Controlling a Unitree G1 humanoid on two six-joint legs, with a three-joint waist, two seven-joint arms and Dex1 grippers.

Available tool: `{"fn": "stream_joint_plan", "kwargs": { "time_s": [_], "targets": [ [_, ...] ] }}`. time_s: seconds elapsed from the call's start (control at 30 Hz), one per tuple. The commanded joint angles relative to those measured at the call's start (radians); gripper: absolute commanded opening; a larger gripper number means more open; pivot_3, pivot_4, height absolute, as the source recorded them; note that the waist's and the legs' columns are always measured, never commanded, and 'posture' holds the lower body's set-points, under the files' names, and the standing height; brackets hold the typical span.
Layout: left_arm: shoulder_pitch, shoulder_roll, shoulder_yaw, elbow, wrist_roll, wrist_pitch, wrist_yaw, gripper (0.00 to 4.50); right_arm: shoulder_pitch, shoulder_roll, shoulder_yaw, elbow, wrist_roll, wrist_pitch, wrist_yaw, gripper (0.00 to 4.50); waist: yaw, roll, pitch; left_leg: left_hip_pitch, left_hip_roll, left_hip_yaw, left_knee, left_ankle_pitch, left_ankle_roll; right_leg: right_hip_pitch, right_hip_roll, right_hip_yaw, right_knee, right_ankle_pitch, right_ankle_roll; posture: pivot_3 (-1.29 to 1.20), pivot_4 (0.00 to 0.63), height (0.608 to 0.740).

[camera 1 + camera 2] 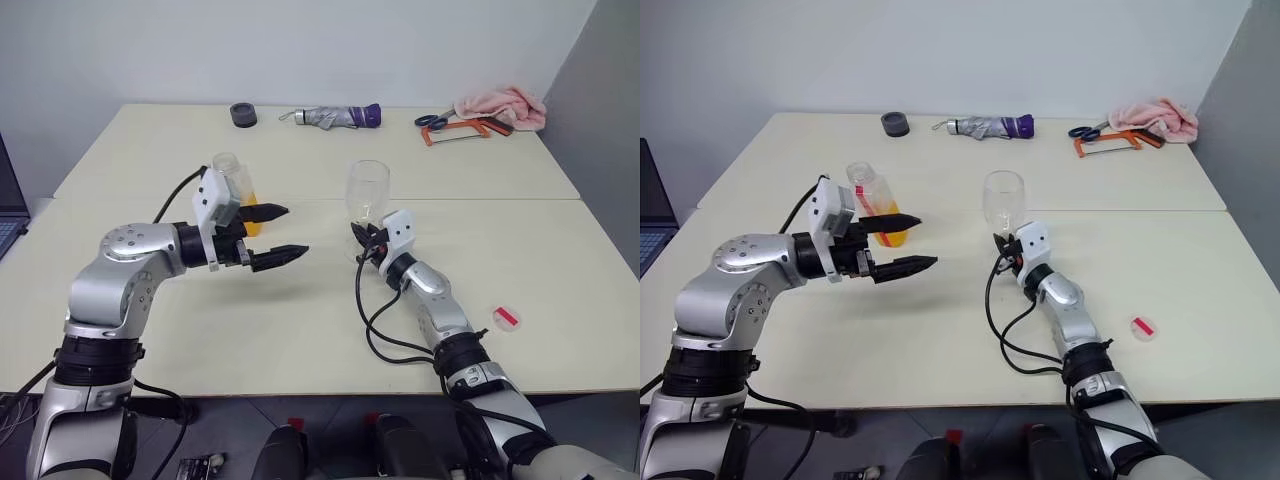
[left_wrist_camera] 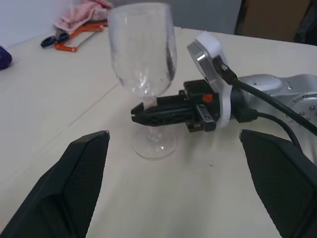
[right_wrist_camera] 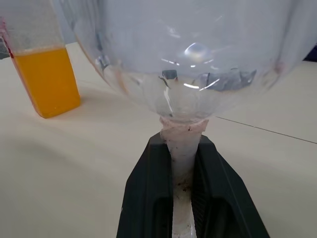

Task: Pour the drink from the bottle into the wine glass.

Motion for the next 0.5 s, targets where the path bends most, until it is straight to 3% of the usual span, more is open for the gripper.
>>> {"fn": "stream_joint_plan", "kwargs": {
  "time_s": [0.03,0.17,0.5],
  "targets": [
    [-0.037,0.016,0.036,-0.041,-0.026,0.007,0.016,4.5,-0.005,0.005,-0.004,0.016,0.003,-0.007,0.012,0.17,0.0,0.0,0.0,0.0,0.0,0.0,0.0,0.0,0.0,0.0,0.0,0.0,0.0,0.0,0.0,0.0,0.15,0.74],
    [-0.054,0.011,0.032,-0.045,-0.035,0.009,0.021,4.5,0.003,0.007,-0.004,0.007,0.007,-0.002,0.019,0.17,0.0,0.0,0.0,0.0,0.0,0.0,0.0,0.0,0.0,0.0,0.0,0.0,0.0,0.0,0.0,0.0,0.15,0.74],
    [-0.049,0.005,0.012,-0.042,-0.021,-0.016,0.007,4.5,0.029,0.005,-0.003,-0.033,0.006,0.011,0.025,3.48,0.0,0.0,0.0,0.0,0.0,0.0,0.0,0.0,0.0,0.0,0.0,0.0,0.0,0.0,0.0,0.0,0.15,0.74]
  ]
}}
